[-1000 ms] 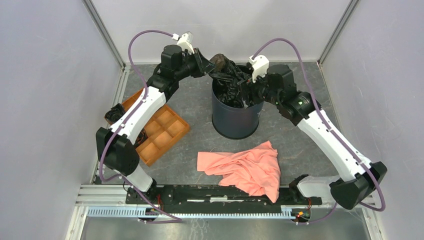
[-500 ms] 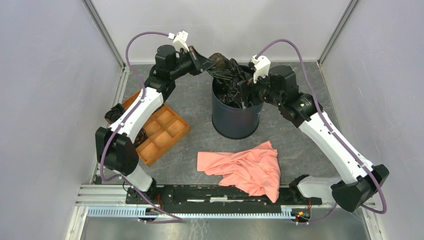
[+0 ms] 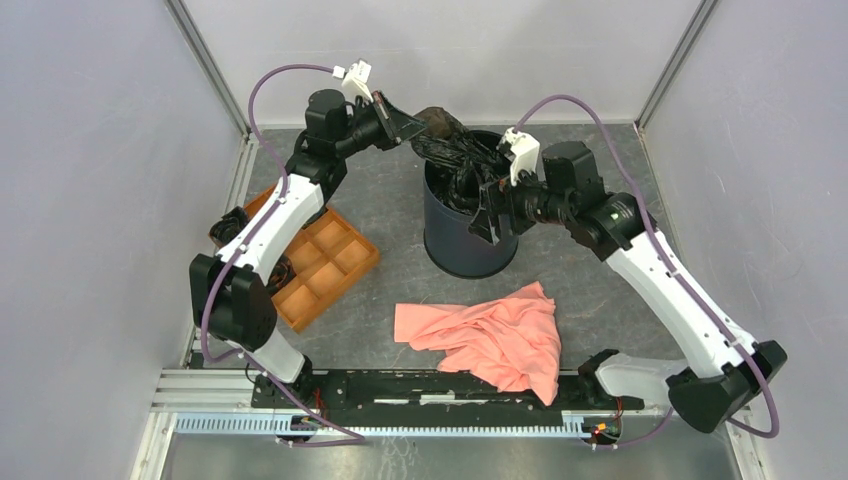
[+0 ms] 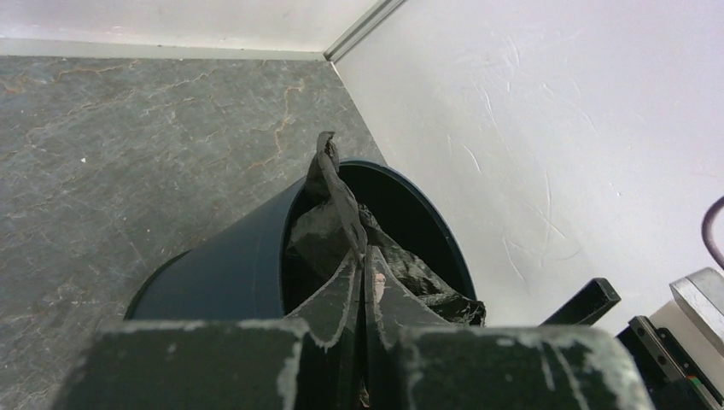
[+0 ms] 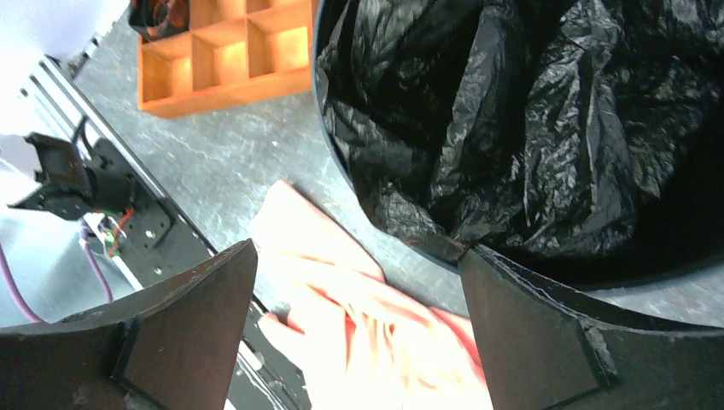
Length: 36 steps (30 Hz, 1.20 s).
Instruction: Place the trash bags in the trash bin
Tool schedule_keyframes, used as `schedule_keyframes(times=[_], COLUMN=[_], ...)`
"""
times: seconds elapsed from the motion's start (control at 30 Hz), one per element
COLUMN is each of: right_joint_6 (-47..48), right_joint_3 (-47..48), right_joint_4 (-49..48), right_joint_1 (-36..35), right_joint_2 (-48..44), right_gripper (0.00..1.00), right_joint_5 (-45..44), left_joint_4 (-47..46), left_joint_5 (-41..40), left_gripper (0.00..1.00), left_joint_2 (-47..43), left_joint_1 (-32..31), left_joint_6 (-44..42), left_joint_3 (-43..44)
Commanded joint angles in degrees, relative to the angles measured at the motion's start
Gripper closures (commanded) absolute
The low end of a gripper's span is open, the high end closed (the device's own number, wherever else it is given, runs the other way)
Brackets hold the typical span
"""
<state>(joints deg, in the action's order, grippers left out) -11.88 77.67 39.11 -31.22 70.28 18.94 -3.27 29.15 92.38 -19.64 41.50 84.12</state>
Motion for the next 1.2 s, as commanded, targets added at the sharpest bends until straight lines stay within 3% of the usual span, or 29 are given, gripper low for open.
schedule_keyframes(times=[0.0,0.27,0.4,0.67,0.8,0.9,1.0,1.17], right_joint_6=[4.68,5.53,8.1,11.16,13.04,12.03,12.38,13.05], right_joint_3=[1.91,-5.03,-3.5,13.32,15.04,12.8,9.08,6.1], right_joint_4=[8.32,9.52,11.72,6.78,-2.28,-7.98,-13.02,-16.56], right_joint_1=[0.24,0.2,0.21,0.25,0.24,0.55,0.6,0.48], right_joint_2=[-4.49,-7.37,-8.46,-6.69,-3.96,-0.53,1.62,5.79], right_gripper=[0.05,0.05,0.05,0.08,0.21,0.3,0.26,0.21], right_joint_5=[-1.83,-2.3,-4.1,-22.22,-26.3,-23.8,-16.77,-13.47], left_joint_4=[-0.65,-0.05,0.27,-16.25,-25.09,-28.94,-33.73,-44.37], left_joint_5=[1.27,2.42,4.56,17.82,23.05,24.02,25.78,29.67], left_gripper=[0.94,0.94,0.94,0.98,0.98,0.98,0.98,0.98], left_joint_2=[-2.45,-3.39,-4.07,-10.01,-10.45,-9.72,-7.95,-3.13], left_joint_1=[-0.05,-0.11,-0.09,-0.14,-0.01,0.14,0.72,0.99], left_joint_6=[-0.71,-1.04,-3.45,-5.48,-0.47,2.53,7.4,17.96], left_joint_3=[-0.26,-0.69,0.32,-8.96,-12.98,-14.75,-15.54,-14.6])
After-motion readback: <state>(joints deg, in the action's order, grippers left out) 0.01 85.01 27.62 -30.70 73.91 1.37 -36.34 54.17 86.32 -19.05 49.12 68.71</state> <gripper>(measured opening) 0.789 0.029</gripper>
